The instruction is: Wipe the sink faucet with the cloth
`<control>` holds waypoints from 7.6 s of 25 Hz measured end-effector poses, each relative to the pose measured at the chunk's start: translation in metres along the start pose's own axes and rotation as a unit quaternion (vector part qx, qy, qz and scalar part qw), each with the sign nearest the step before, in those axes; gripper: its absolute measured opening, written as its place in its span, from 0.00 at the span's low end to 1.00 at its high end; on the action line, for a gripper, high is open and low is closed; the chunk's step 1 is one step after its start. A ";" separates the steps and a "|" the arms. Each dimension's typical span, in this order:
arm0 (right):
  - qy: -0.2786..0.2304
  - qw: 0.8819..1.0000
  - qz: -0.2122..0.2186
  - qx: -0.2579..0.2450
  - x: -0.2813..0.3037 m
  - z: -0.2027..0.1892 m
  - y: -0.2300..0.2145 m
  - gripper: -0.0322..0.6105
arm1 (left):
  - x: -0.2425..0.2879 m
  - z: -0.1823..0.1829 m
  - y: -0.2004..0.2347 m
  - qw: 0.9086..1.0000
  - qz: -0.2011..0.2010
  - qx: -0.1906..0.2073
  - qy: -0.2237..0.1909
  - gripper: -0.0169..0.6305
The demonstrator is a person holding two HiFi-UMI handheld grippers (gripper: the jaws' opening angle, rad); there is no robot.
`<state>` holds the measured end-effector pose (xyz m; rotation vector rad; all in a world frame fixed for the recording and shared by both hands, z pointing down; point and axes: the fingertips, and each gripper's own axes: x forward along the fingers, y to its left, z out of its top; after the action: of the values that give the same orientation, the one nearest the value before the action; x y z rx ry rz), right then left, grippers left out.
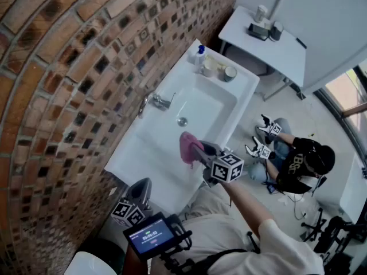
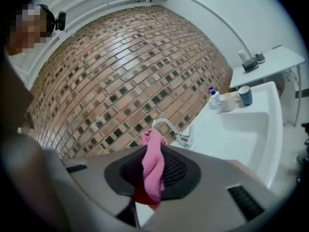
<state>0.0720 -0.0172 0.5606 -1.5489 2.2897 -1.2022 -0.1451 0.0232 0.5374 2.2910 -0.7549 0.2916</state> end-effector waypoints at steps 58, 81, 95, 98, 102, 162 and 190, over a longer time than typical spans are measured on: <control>-0.026 0.909 -0.048 0.414 0.238 0.007 -0.208 0.16 | 0.085 0.003 0.074 0.995 0.071 -0.068 0.023 0.03; -0.023 0.965 0.040 0.258 0.232 0.105 -0.147 0.16 | 0.092 0.001 0.065 0.995 0.069 -0.070 0.023 0.03; 0.236 0.825 -0.108 -0.502 0.260 -0.024 -0.105 0.15 | 0.086 0.003 0.071 0.993 0.089 -0.075 0.007 0.03; 0.257 0.757 -0.164 -0.578 0.285 -0.041 -0.123 0.15 | 0.087 0.004 0.069 0.993 0.088 -0.074 0.006 0.03; 0.269 0.730 -0.205 -0.594 0.302 -0.058 -0.144 0.16 | 0.086 0.005 0.066 0.993 0.088 -0.078 -0.001 0.03; 0.423 0.906 -0.028 0.023 0.325 0.001 -0.272 0.14 | 0.066 -0.030 0.074 0.985 0.123 -0.121 0.000 0.03; 0.005 0.995 -0.046 -0.088 0.033 0.055 -0.073 0.13 | -0.028 -0.014 0.022 0.989 0.071 -0.047 -0.120 0.03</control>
<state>0.1374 -0.0860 0.5822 -1.7288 2.4128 -1.0533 -0.1803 0.0322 0.5483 2.2105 -1.0349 0.0435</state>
